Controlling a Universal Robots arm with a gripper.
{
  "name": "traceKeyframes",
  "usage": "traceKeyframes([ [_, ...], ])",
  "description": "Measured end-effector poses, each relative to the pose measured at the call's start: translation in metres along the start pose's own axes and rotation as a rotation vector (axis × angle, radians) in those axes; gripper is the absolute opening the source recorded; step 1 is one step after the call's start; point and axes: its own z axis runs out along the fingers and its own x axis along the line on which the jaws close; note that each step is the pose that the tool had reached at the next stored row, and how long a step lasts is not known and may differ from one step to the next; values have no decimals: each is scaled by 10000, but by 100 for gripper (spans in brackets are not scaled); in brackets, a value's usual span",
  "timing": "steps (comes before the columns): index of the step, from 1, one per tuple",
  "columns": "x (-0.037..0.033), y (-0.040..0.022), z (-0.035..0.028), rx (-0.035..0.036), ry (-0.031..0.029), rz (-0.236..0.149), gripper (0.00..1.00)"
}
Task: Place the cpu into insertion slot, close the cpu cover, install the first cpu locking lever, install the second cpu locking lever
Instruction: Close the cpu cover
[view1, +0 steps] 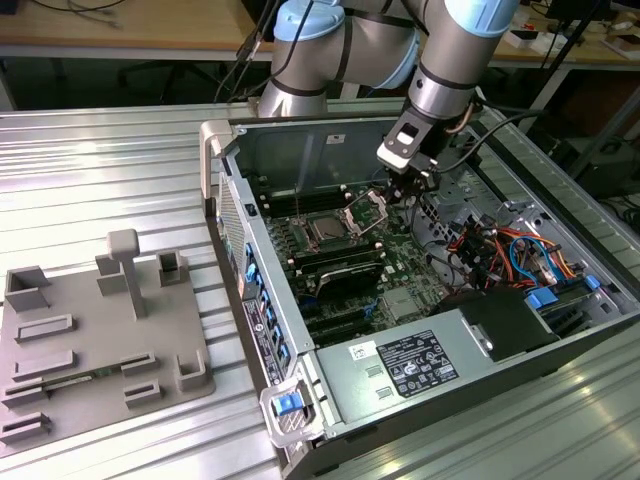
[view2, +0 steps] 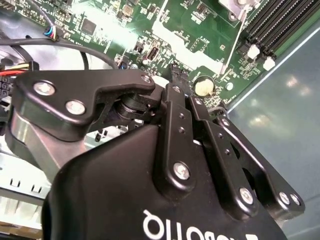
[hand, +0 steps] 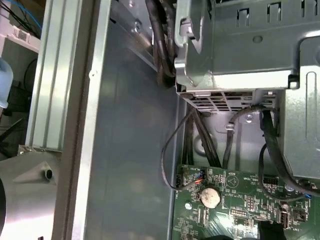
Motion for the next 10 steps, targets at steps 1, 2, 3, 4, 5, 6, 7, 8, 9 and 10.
traceKeyframes([
  [1, 0, -10, 1, 0, 1, -3, 11],
  [2, 1, -27, 2, -1, 2, -7, 11],
  [3, 1, -41, 3, 0, 2, -9, 11],
  [4, 2, -61, 3, 0, 1, -13, 11],
  [5, 2, -75, 4, -1, 3, -15, 11],
  [6, 2, -87, 4, 0, 3, -14, 11],
  [7, 2, -90, 4, 0, 2, -15, 11],
  [8, 2, -91, 4, 0, 2, -17, 11],
  [9, 3, -91, 4, 0, 2, -17, 11],
  [10, 3, -91, 4, 0, 3, -17, 11],
])
